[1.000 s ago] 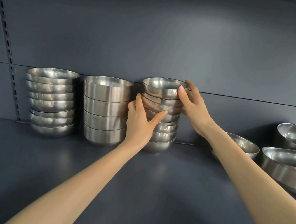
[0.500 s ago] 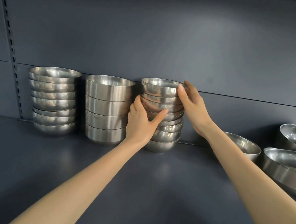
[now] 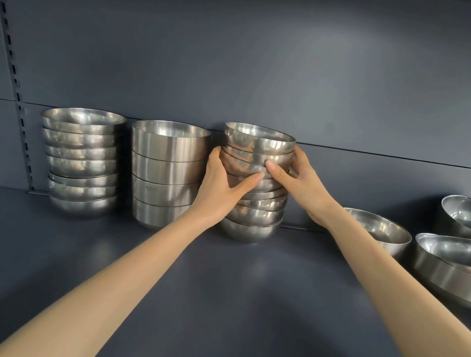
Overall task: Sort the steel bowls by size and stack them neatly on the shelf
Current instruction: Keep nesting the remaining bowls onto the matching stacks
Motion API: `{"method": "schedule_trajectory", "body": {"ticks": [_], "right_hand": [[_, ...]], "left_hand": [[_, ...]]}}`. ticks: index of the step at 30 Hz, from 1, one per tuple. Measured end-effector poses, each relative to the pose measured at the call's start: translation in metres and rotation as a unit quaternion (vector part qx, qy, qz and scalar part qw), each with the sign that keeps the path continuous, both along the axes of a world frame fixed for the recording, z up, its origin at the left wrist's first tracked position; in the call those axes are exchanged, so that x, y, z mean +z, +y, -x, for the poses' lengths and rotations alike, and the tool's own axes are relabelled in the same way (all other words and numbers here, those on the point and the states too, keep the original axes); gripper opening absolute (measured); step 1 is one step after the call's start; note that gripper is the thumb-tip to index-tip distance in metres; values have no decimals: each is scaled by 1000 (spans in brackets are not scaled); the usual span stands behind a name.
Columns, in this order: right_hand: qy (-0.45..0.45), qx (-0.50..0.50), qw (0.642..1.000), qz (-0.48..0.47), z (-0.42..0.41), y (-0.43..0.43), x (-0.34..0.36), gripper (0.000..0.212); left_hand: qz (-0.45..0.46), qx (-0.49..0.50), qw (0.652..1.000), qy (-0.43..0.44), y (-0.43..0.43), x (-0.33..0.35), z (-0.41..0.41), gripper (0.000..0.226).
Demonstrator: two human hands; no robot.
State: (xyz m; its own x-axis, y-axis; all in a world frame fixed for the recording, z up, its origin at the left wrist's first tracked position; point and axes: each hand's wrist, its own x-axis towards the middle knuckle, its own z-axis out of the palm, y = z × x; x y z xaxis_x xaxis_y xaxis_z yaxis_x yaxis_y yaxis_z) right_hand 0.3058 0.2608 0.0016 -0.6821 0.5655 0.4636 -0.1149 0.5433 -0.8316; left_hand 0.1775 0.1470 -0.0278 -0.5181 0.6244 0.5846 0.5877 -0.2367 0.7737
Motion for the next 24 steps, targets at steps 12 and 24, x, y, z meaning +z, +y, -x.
{"method": "schedule_trajectory", "body": {"ticks": [12,24], "right_hand": [[48,-16,999,5,0,3,-6,51],[-173,-125,961,-177,-37,8,4,81]], "left_hand": [[-45,30,998,38,6,11,-6,87],[143,117,969,162,-32,21,-22,77]]}}
